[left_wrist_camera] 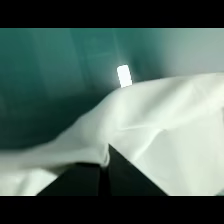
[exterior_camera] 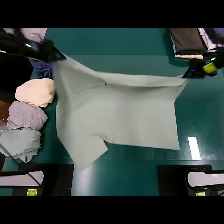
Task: Fold the shirts.
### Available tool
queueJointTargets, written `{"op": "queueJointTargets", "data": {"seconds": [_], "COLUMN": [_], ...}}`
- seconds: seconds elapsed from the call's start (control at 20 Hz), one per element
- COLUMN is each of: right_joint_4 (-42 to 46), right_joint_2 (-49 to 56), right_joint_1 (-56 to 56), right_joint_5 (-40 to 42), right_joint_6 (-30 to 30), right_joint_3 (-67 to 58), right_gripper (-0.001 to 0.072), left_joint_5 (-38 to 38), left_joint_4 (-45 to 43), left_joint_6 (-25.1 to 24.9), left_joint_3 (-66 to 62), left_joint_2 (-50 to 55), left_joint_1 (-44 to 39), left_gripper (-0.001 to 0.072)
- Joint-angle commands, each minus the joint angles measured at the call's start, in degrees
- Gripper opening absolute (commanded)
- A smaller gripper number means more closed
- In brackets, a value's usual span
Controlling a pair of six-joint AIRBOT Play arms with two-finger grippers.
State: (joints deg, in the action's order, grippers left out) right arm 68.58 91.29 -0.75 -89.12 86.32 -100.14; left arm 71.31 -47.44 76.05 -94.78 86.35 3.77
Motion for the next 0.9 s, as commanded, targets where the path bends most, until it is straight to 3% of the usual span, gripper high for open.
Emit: {"op": "queueJointTargets", "data": {"seconds": [0.0, 0.15, 0.3, 0.45, 0.55, 0.85], "right_joint_4": [0.5, 0.5, 0.5, 1.1, 2.1, 1.9], "right_joint_2": [7.8, 8.6, 8.3, 6.0, 2.6, -3.5], "right_joint_1": [0.5, 0.8, 0.8, -0.3, -2.0, -6.6], "right_joint_5": [10.3, 19.8, 19.3, 13.9, 14.7, 22.3], "right_joint_6": [0.2, 0.2, -0.7, -0.6, 0.2, 0.3], "right_joint_3": [0.6, 0.5, -1.4, 2.1, 8.9, 25.3], "right_gripper": [0.0014, 0.0014, 0.0014, 0.0013, 0.0013, 0.0014], "left_joint_5": [-10.0, -16.7, -13.7, -5.1, -1.0, -1.2], "left_joint_4": [-1.4, -1.5, -2.0, -4.7, -10.3, -14.0], "left_joint_6": [-3.0, -5.9, -11.2, -11.5, -10.8, -9.8], "left_joint_3": [0.7, 0.7, 0.0, 0.0, 0.6, 9.4], "left_joint_2": [9.4, 10.4, 10.4, 10.4, 10.4, 10.4], "left_joint_1": [-1.1, -0.8, -0.4, 1.3, 1.7, 1.7], "left_gripper": [0.0028, 0.0028, 0.0028, 0.0027, 0.0027, 0.0028]}}
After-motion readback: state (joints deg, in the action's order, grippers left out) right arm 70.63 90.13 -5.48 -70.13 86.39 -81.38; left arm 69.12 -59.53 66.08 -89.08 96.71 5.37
